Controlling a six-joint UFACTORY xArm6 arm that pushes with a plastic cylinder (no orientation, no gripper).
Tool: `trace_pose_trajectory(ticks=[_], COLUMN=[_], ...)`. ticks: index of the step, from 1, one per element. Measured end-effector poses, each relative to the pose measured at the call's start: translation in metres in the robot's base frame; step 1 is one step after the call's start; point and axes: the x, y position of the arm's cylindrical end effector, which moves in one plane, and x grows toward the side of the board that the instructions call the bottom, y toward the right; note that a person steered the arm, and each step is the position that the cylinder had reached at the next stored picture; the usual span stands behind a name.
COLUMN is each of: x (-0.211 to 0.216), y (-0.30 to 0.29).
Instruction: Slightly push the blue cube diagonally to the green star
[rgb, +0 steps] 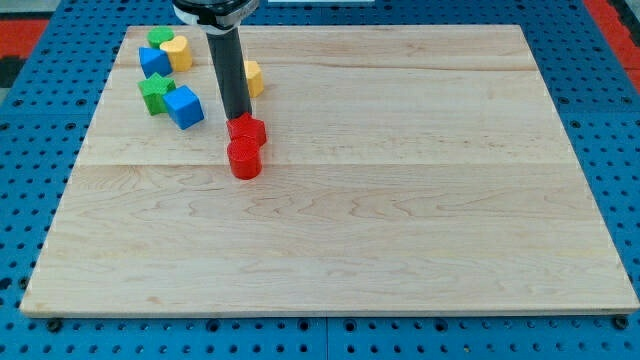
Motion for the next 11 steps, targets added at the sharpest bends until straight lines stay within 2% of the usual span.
trace_pose_trajectory(ticks=[1,3,6,7,9,10,11], x=[0.007,0.010,0.023,-0.003,-0.008,-0.008,0.012], y=[-0.006,-0.106,-0.180,-0.199,-0.139,-0.126,-0.141])
